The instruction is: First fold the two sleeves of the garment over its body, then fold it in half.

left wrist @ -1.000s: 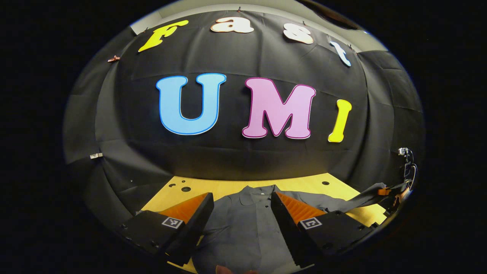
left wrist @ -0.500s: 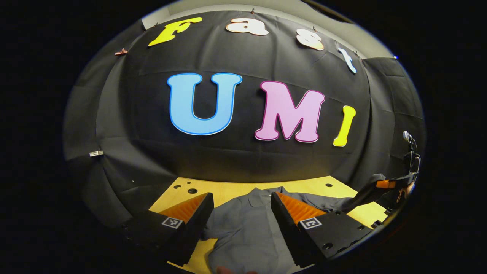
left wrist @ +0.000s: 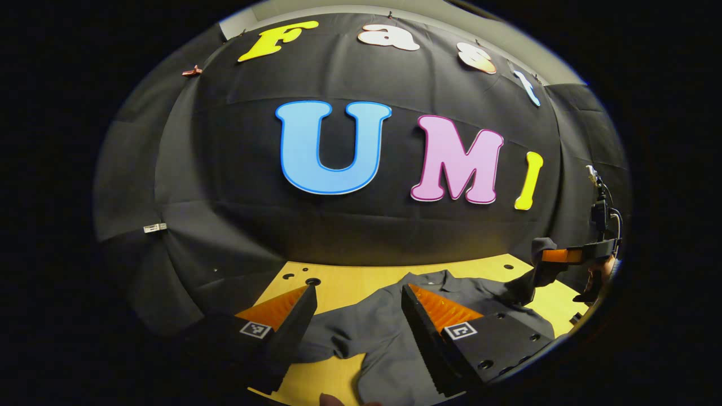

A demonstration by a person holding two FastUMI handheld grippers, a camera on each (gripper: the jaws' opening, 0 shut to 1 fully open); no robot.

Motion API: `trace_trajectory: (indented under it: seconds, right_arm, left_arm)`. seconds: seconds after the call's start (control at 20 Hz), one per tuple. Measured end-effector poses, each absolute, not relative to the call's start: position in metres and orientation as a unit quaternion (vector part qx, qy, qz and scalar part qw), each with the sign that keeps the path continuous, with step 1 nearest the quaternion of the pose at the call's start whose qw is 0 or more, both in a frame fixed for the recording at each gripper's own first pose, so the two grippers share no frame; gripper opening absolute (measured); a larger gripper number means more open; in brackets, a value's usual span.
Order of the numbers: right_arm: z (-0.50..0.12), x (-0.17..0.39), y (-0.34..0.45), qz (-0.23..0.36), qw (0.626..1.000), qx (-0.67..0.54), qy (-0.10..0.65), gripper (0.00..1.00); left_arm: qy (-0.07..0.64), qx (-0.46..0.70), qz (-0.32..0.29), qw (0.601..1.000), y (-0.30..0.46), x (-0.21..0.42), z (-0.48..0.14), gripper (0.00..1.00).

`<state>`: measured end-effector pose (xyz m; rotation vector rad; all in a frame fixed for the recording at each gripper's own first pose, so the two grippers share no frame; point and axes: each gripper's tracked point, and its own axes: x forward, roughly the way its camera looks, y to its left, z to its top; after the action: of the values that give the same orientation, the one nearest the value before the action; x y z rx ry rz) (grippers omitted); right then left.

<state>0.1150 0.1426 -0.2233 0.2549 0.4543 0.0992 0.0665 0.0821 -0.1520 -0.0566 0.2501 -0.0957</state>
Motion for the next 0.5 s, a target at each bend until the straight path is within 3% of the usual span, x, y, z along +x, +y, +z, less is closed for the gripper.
trace_trajectory:
  seconds: [0.5]
  right_arm:
    - [-0.335, 0.127, 0.283, 0.135, 0.930, 0.081, 0.332, 0.05]
  left_arm:
    - [0.177, -0.022, 0.001, 0.984, 0.163, 0.082, -0.230, 0.95]
